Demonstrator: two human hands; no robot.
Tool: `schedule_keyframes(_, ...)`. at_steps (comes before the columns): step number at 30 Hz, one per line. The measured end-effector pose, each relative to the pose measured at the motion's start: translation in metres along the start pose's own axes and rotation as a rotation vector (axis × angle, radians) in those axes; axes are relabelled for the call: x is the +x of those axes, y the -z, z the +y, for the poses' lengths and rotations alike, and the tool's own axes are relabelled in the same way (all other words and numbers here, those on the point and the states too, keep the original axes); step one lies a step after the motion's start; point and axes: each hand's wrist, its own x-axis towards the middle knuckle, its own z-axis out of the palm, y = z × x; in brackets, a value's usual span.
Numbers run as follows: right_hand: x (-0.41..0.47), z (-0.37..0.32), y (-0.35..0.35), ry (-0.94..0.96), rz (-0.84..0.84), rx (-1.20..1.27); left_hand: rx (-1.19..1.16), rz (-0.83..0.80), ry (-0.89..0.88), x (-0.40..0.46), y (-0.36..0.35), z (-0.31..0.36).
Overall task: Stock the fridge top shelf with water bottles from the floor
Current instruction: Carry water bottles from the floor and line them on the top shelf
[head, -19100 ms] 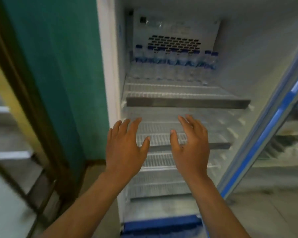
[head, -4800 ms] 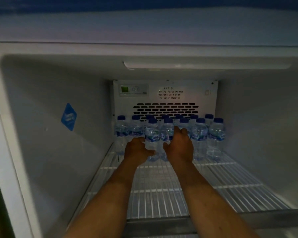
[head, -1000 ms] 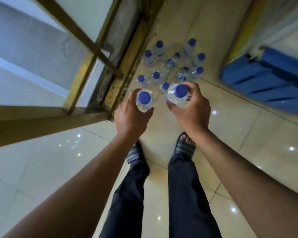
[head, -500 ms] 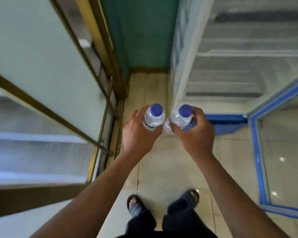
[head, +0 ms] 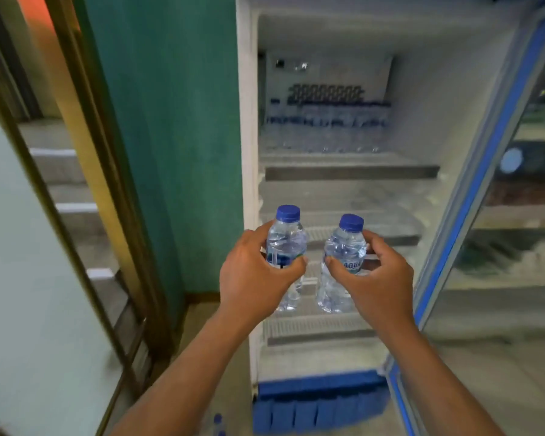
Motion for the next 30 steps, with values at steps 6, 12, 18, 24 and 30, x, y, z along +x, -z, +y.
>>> schedule_keyframes(6,0.100,-0.016,0.029,0.058,0.080,-0.040,-0.004,0.064,-0.075,0.071,-0.026,0.054)
schedule_keyframes(12,0.188,-0.013,0.023,0.060,0.110,-0.040,0.016,0.135,-0.099,0.151,-0.056,0.068)
schedule_keyframes(18,0.276,-0.001,-0.011,0.017,0.152,-0.026,-0.040,0.177,-0.083,0.241,-0.080,0.062)
schedule_keyframes(24,0.357,0.013,-0.060,0.013,0.150,0.037,-0.067,0.227,-0.071,0.329,-0.103,0.041)
schedule_keyframes(30,0.425,0.033,-0.115,-0.080,0.038,0.052,-0.044,0.192,0.047,0.403,-0.119,0.005)
